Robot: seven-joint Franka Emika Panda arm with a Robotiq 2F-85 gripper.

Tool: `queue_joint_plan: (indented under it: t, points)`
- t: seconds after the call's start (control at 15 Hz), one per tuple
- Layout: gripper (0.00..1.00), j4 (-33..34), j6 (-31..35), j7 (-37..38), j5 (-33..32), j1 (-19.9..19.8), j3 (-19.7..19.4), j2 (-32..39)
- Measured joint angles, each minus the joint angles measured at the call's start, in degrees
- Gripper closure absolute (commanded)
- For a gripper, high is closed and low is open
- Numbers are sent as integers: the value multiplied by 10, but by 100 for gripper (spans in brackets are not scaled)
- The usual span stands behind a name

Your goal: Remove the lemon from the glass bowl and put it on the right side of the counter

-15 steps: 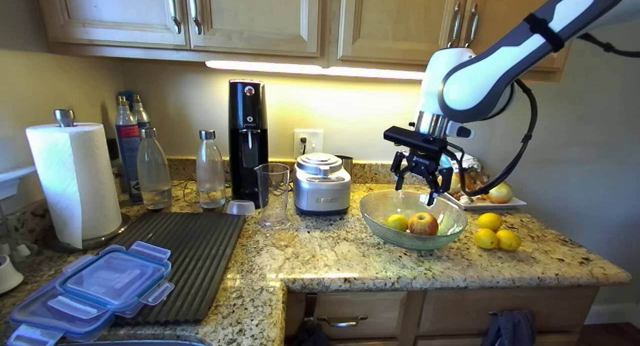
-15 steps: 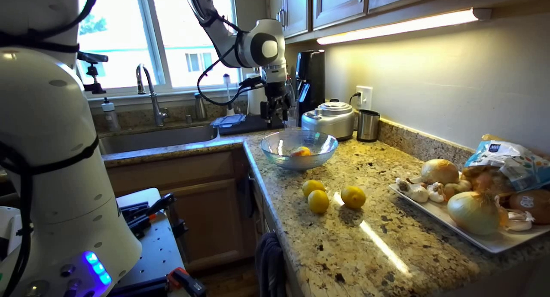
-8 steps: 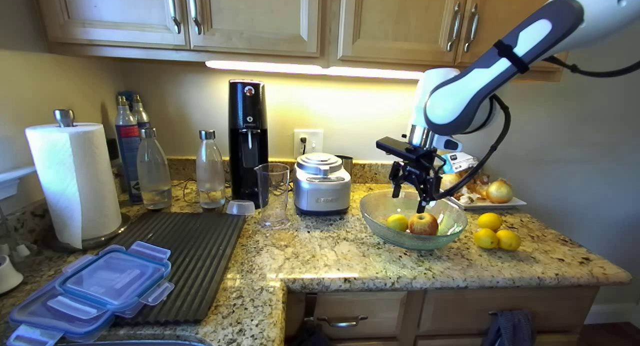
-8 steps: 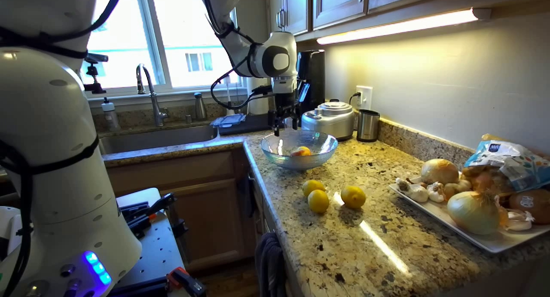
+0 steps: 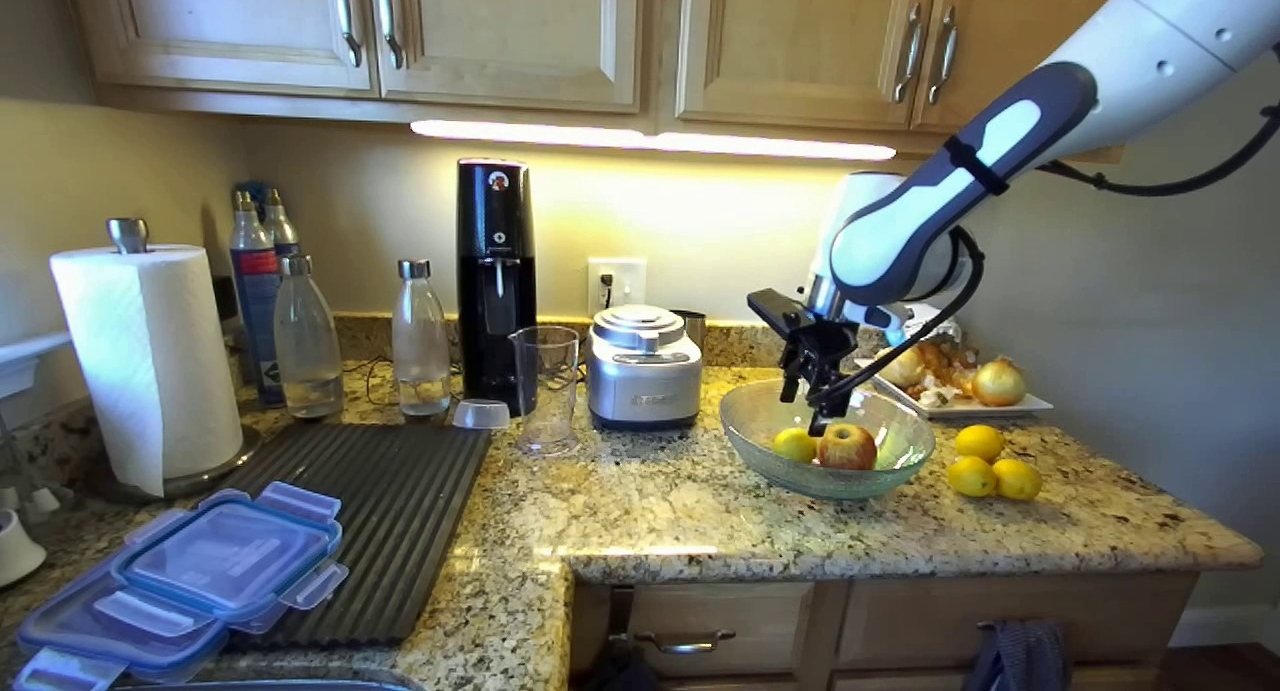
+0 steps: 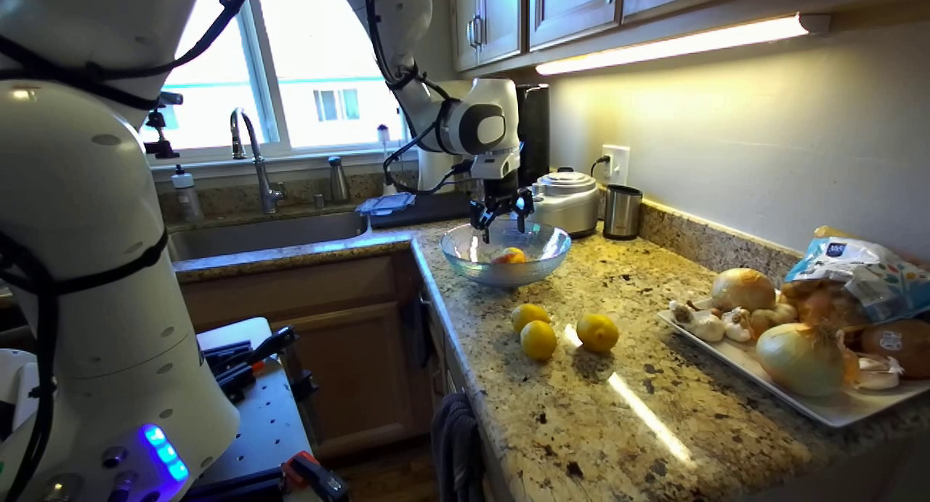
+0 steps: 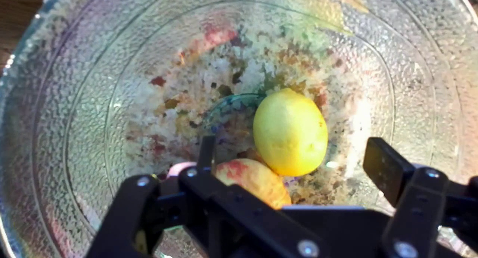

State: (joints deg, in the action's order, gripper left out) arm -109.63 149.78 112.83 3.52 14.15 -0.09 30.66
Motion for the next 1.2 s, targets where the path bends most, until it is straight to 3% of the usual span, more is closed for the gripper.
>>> queue_joint_plan:
  t: [0.47,0.93,1.07,1.2]
  points:
    - [0,31,8,99,-2,35,-36,49]
    - [0,42,8,125,-3,46,-42,75]
    - [25,43,8,127,-6,46,-44,76]
    - [39,44,10,128,-8,46,-45,76]
